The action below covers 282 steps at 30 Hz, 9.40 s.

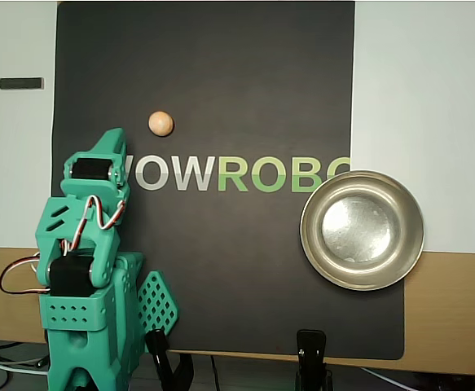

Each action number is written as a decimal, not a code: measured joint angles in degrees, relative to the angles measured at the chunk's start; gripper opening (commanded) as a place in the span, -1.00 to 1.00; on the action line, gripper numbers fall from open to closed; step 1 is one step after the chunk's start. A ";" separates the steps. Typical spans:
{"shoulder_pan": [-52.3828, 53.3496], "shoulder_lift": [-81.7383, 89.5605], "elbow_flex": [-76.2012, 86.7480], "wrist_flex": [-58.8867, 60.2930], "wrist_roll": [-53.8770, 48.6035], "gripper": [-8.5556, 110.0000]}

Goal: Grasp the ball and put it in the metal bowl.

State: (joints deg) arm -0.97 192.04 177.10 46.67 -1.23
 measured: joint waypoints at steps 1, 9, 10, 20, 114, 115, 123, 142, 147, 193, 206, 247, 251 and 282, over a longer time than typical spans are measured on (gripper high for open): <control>0.00 0.00 0.00 0.00 0.00 -0.86; 0.00 0.00 0.00 0.00 0.00 -0.86; 0.00 0.00 0.00 0.00 0.00 -0.86; 0.00 0.00 0.00 0.00 0.00 -0.86; 0.00 0.00 0.00 0.35 0.00 -0.84; 0.00 0.00 0.00 0.44 0.00 -0.84; 0.00 -7.47 -4.75 0.79 0.00 -0.84; 1.67 -52.73 -48.87 22.50 0.00 -0.85; 1.67 -59.50 -57.48 29.53 0.00 -0.85; 4.66 -91.85 -82.79 40.43 -52.29 -0.85; 5.98 -91.85 -82.79 40.43 -76.90 -0.85; 8.70 -92.02 -80.07 37.71 -89.56 -0.85; 8.70 -92.02 -75.76 32.08 -89.56 -0.85; 9.76 -92.20 -62.05 14.77 -89.56 -0.84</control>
State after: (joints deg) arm 8.79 99.84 115.05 61.44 -90.79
